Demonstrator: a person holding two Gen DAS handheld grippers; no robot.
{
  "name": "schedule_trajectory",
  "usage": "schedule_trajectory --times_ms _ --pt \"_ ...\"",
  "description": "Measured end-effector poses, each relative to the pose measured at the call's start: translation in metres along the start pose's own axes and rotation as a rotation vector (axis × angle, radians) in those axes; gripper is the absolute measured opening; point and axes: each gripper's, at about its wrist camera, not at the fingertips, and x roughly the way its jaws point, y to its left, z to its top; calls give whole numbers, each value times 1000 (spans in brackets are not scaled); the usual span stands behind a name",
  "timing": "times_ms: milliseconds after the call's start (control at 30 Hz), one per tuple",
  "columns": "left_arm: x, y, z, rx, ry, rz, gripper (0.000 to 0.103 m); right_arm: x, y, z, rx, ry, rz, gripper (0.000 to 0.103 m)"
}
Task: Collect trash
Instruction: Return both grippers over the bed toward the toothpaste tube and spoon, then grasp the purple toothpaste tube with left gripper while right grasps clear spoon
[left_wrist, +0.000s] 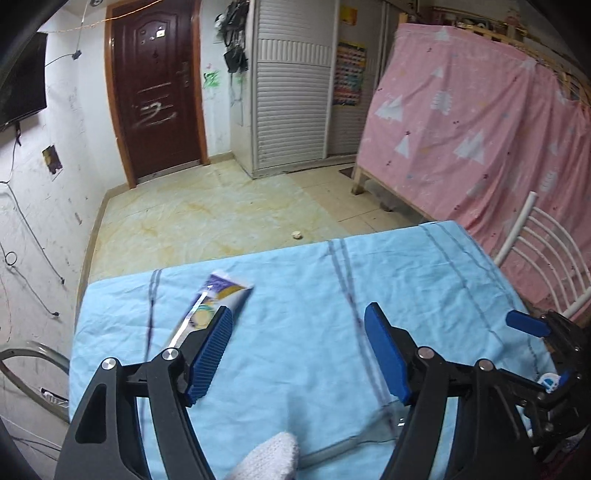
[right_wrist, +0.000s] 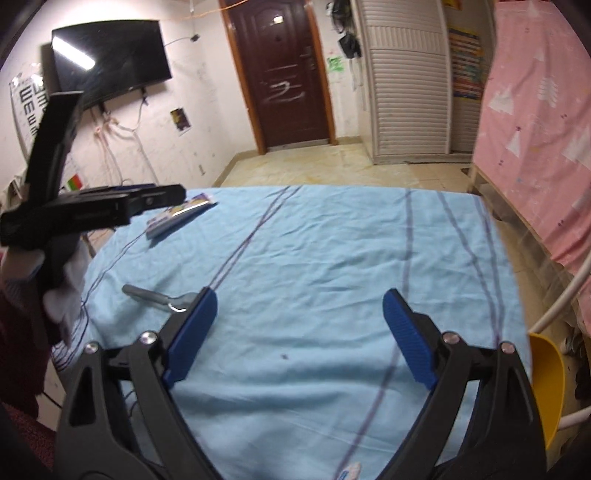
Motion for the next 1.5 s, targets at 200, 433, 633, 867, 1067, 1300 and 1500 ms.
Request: schedule_trajectory --times_ms 200,433,633,867,1067,1300,1500 --pt "13 32 -3 0 20 30 65 21 20 3 -48 51 38 91" --pt "34 41 -9 106 87 37 65 35 44 6 -134 99 100 91" --pt "54 60 -9 110 145 30 65 46 60 7 -193 127 129 91" --pt "68 63 -14 120 174 -5 57 52 73 9 -250 151 155 91" --pt "65 61 -17 120 147 11 24 60 83 10 -318 184 215 91" --pt "58 64 -19 105 124 18 18 69 94 10 -411 225 241 91" --pt "41 71 -20 64 97 3 18 71 101 6 -487 247 223 69"
